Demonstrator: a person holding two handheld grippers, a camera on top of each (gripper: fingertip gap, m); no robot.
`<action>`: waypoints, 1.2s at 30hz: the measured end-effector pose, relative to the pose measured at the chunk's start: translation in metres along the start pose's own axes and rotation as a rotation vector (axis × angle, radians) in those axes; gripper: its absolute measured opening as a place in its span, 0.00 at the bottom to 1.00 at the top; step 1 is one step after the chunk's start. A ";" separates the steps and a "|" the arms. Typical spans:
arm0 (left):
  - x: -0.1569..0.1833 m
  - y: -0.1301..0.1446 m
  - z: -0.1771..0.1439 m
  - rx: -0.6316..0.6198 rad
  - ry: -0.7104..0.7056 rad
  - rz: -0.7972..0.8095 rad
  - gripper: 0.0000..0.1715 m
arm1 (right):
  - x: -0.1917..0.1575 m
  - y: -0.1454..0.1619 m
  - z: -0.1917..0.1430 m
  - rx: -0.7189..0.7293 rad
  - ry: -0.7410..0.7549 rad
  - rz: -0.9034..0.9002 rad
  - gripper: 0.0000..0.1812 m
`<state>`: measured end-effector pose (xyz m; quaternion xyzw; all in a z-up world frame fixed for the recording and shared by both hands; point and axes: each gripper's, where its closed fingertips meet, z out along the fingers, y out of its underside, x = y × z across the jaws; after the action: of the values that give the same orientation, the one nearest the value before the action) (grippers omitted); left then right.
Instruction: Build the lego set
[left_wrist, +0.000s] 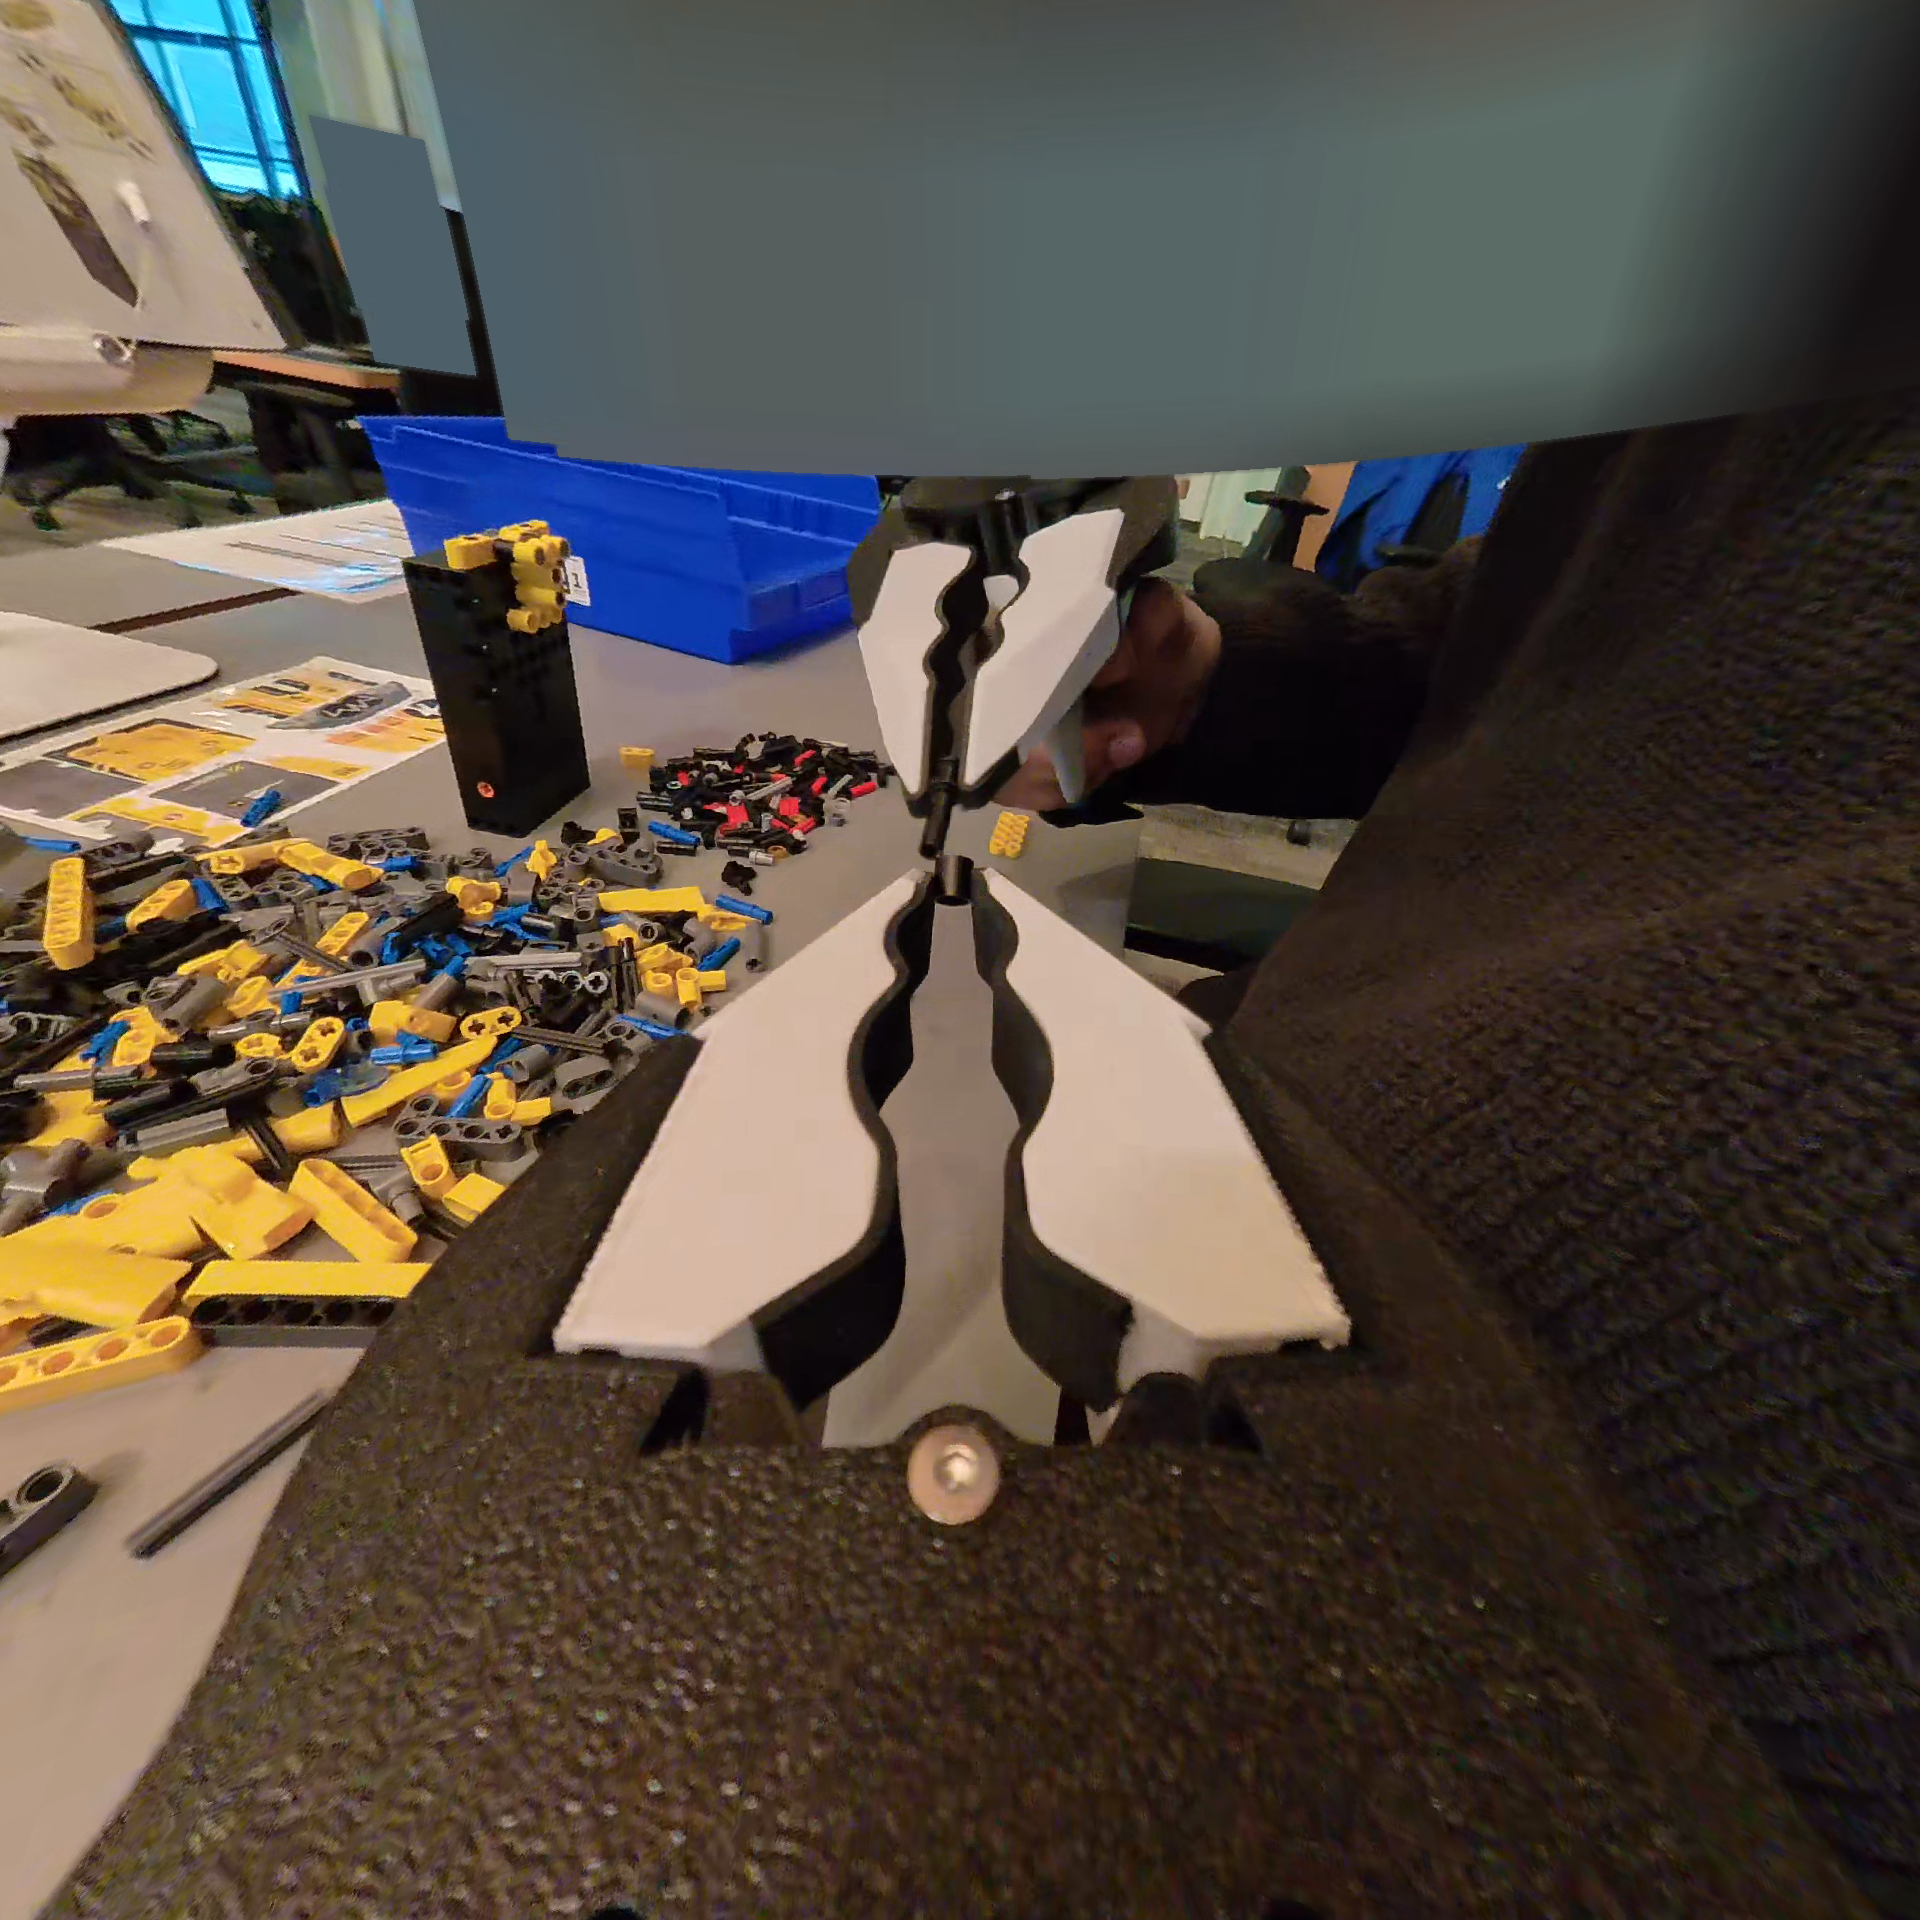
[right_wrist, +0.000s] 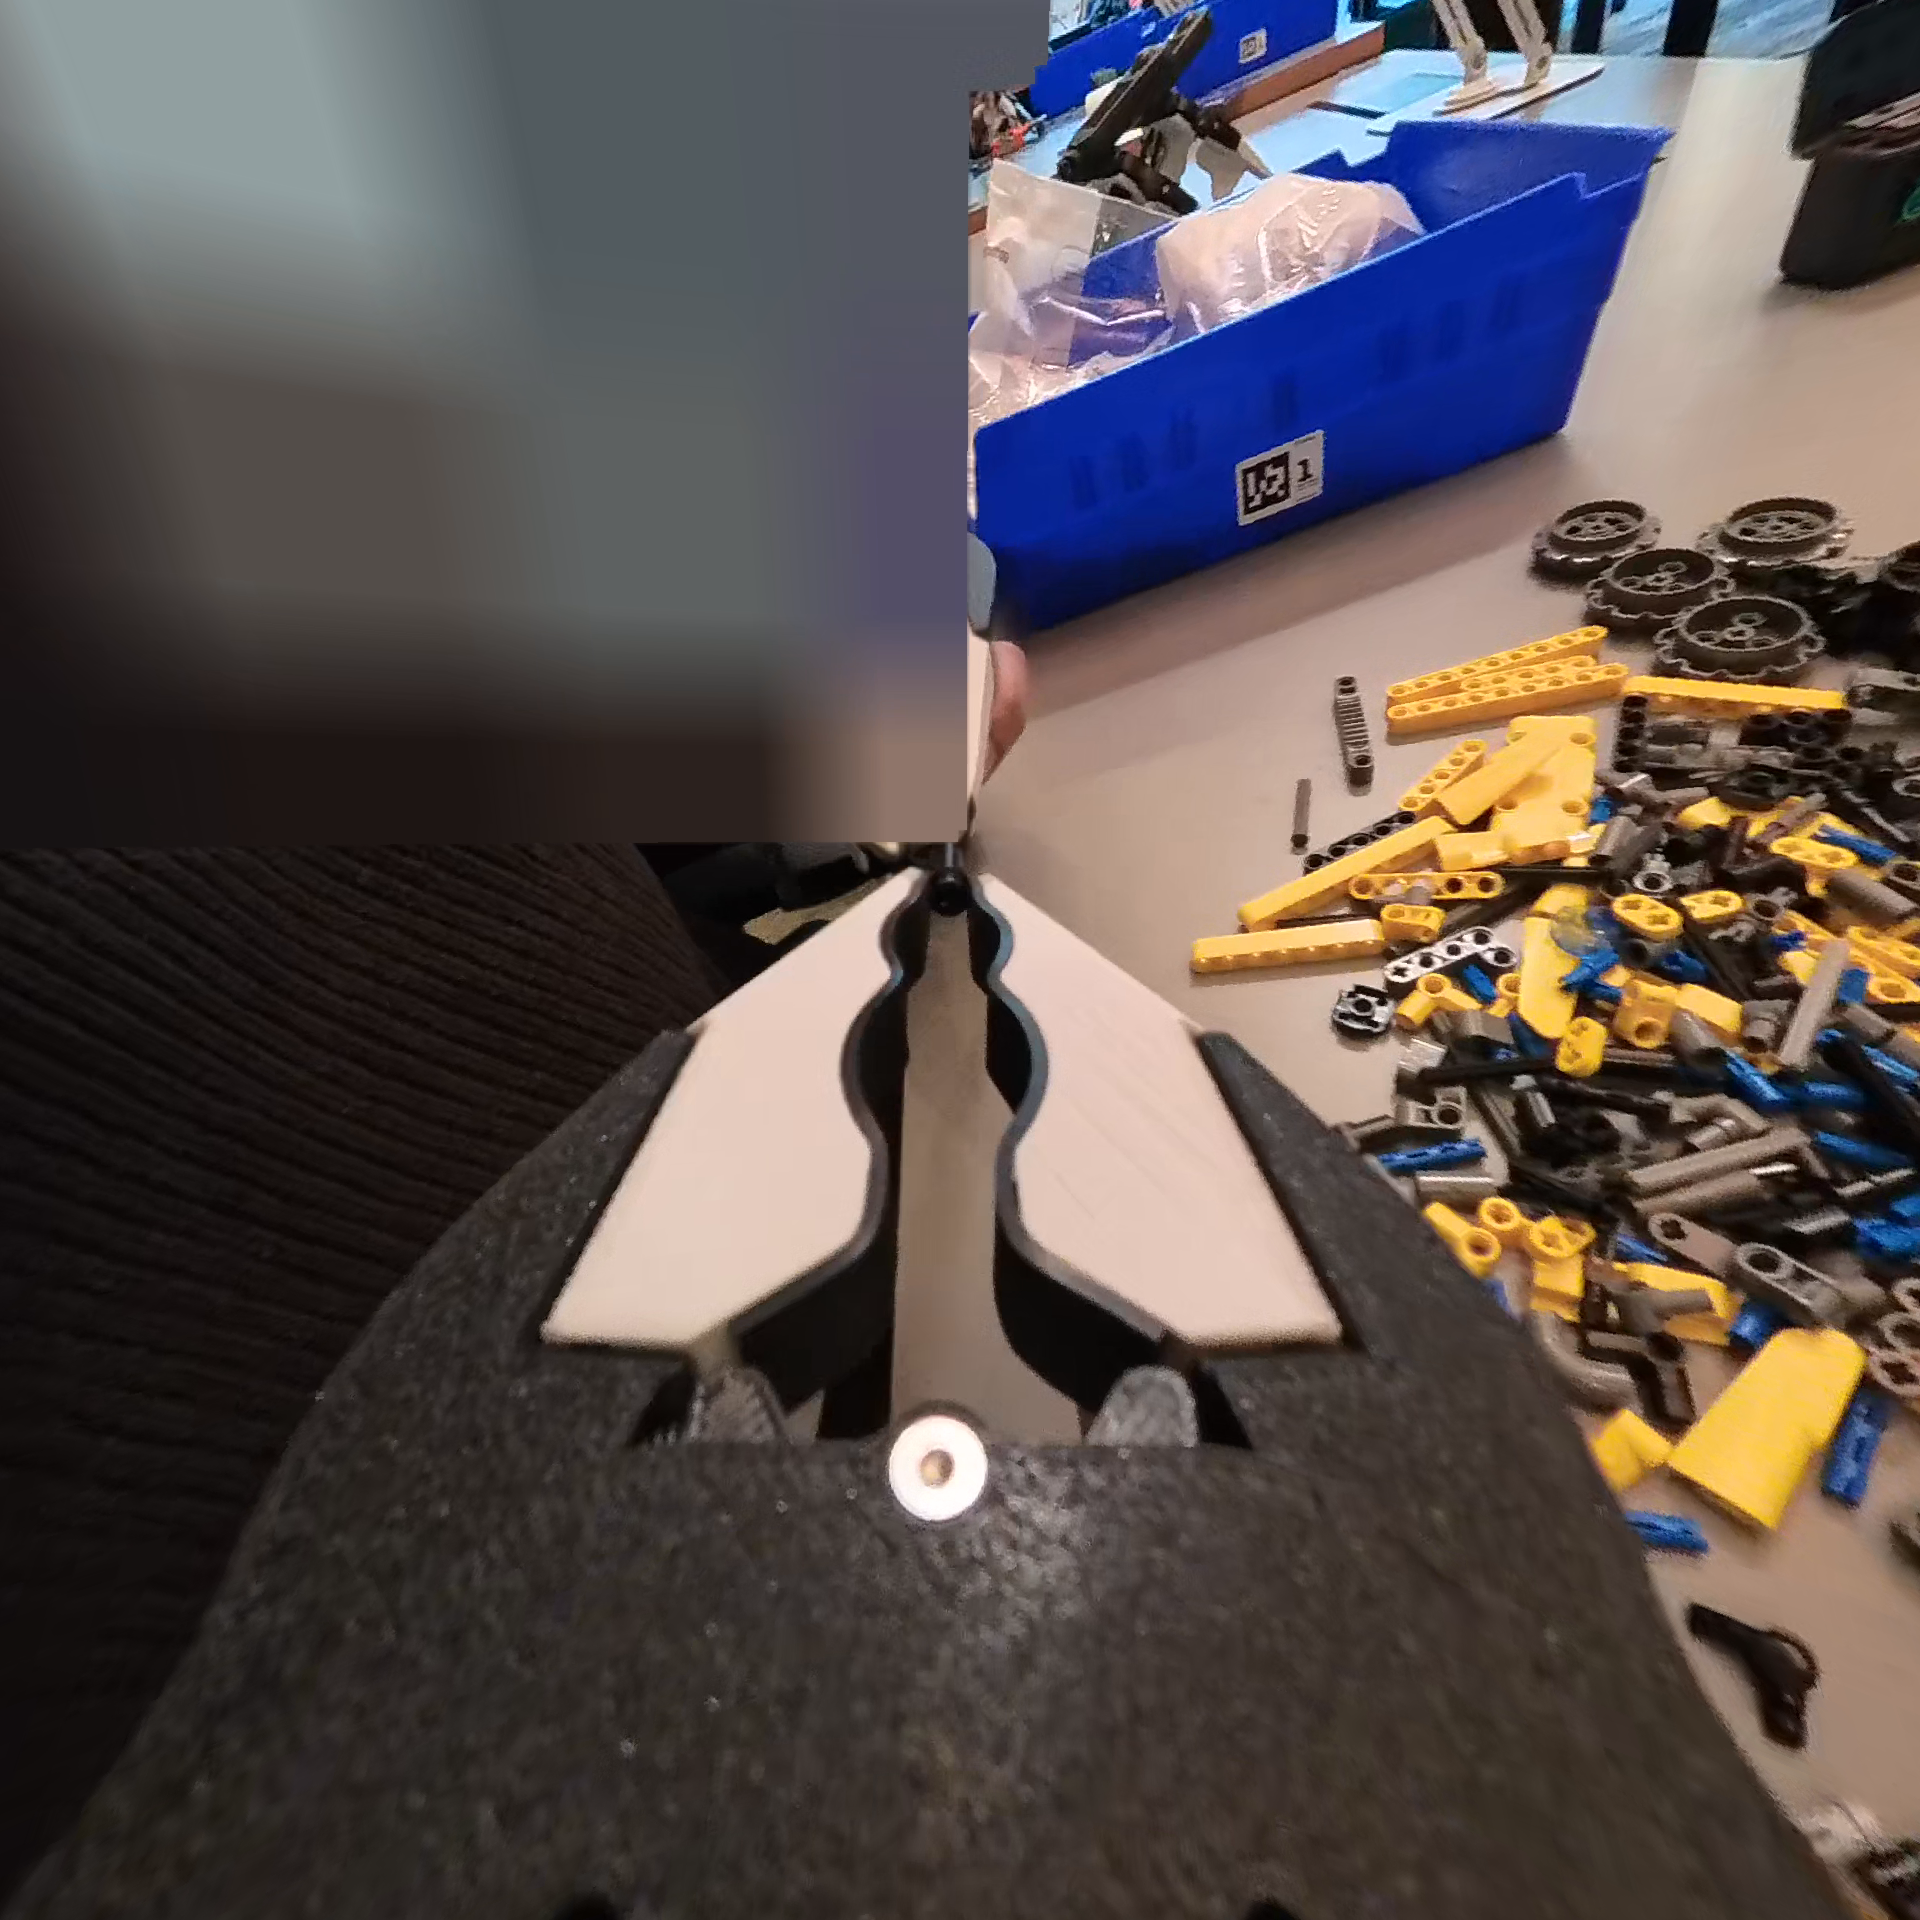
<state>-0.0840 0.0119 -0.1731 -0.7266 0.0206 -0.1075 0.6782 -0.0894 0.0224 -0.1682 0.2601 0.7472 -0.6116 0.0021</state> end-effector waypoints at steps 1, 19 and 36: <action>0.000 0.001 0.001 -0.006 -0.005 0.003 0.04 | -0.002 0.001 0.001 -0.006 -0.008 0.001 0.03; 0.001 0.023 0.016 -0.179 0.006 0.105 0.03 | 0.000 0.025 -0.006 -0.184 0.014 -0.305 0.03; -0.001 0.020 0.014 -0.152 -0.013 0.097 0.03 | 0.004 0.025 -0.003 -0.124 -0.061 0.134 0.02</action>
<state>-0.0802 0.0247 -0.1940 -0.7750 0.0592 -0.0678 0.6256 -0.0822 0.0299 -0.1916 0.2901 0.7641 -0.5704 0.0820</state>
